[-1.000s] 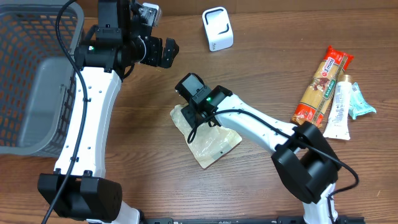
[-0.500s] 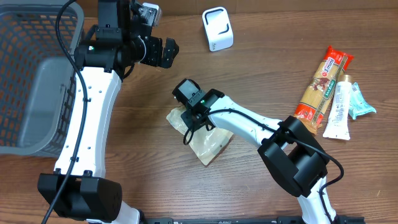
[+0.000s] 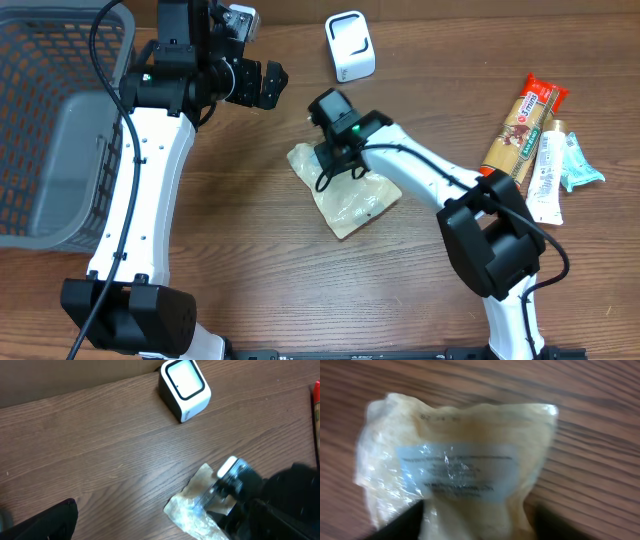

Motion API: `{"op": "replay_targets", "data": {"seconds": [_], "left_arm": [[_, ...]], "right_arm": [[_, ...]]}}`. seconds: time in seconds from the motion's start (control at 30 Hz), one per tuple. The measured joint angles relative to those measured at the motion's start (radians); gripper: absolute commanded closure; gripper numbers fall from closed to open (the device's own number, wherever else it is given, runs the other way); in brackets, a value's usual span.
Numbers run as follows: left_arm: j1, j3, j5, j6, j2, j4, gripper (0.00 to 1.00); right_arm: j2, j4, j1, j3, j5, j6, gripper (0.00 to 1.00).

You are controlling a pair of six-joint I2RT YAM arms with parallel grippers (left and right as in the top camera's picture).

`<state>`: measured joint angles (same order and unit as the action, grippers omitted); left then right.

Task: Scan the item barcode

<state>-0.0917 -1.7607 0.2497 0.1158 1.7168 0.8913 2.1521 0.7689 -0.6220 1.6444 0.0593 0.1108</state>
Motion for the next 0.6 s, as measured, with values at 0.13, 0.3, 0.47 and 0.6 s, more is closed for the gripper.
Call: {"op": "replay_targets", "data": {"seconds": [0.13,0.3,0.47,0.6], "left_arm": [[0.000,0.000,0.000,0.000,0.000,0.000,0.00],[0.000,0.000,0.000,0.000,0.000,0.000,0.00],[0.000,0.000,0.000,0.000,0.000,0.000,0.00],[0.000,0.000,0.000,0.000,0.000,0.000,0.00]], "right_arm": [[0.000,0.075,0.026,0.016,0.001,-0.003,0.17],[0.000,0.163,-0.009,0.051,0.031,-0.010,0.19],[0.000,0.219,-0.085,0.054,0.096,0.024,0.18],[0.000,0.262,-0.138,0.054,0.137,0.078,0.18]]}}
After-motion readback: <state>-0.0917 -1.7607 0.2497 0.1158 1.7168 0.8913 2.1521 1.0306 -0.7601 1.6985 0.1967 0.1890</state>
